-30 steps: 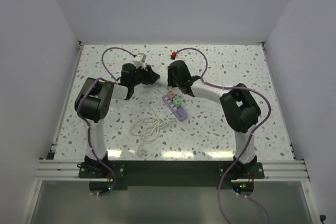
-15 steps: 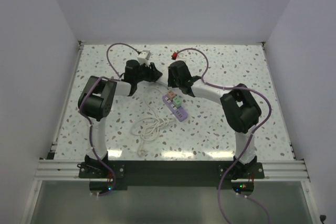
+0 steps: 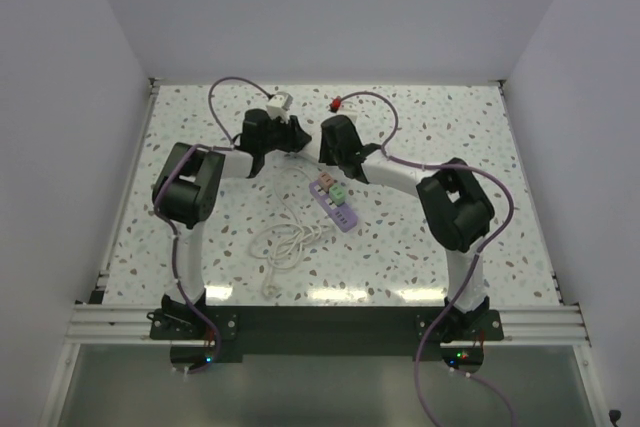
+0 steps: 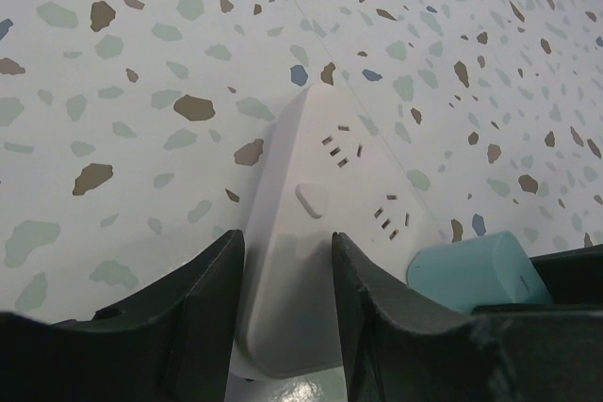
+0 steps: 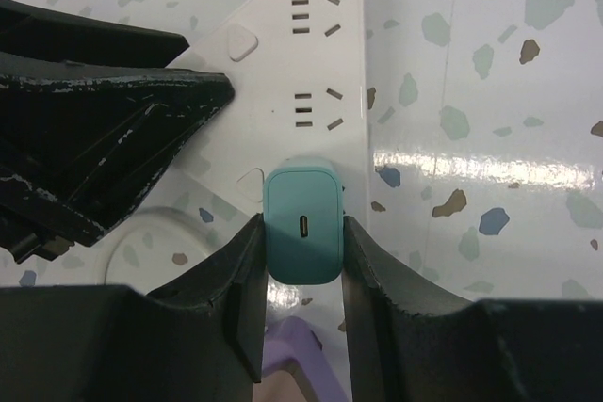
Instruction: Insert the plug
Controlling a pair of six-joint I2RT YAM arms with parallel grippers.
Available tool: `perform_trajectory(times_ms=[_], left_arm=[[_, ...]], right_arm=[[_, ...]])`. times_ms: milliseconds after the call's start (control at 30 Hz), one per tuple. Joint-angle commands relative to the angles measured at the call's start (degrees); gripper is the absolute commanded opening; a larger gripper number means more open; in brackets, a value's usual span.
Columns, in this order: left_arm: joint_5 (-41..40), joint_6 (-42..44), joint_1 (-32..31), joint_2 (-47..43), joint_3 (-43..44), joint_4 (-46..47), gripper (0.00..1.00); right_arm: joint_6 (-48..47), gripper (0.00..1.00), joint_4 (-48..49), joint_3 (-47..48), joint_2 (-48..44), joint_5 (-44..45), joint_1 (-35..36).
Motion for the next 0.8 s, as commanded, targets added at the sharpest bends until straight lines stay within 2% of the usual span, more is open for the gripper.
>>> perform_trajectory(times_ms=[0,367,600,667,700,767], left_arm=[[6.6,-0.3,-3.4,2.3,0.7,-5.0,0.46],[7.4,-0.5,-3.5,2.4,0.8,-4.9,0.45],[6.3,-0.7,-3.8,0.6,-0.7,-2.8,0.47],[5.9,-0.7,-3.8,0.3,-0.8,-2.7,0.48],[5.8,-0.7,-3.8,0.2,-0.8,-2.8,0.48],[5.7,-0.7,-3.8,0.3,-0.7,-2.8,0.49]], right_arm=[[3.0,0.0,-23.2,-5.9,12.1,-5.7,2.7],[3.3,0.0,-24.1,-4.8,15.0,-5.3,3.5],[1.9,0.0,-24.3,-3.7,9.8,-6.2,3.6],[1.4,0.08,-24.9,-2.7,7.5,-6.4,3.6],[0.9,0.18,-25.2,-2.3,6.9,-6.1,3.6],[0.3,0.32,-25.6,-1.1,5.6,-5.9,3.6]])
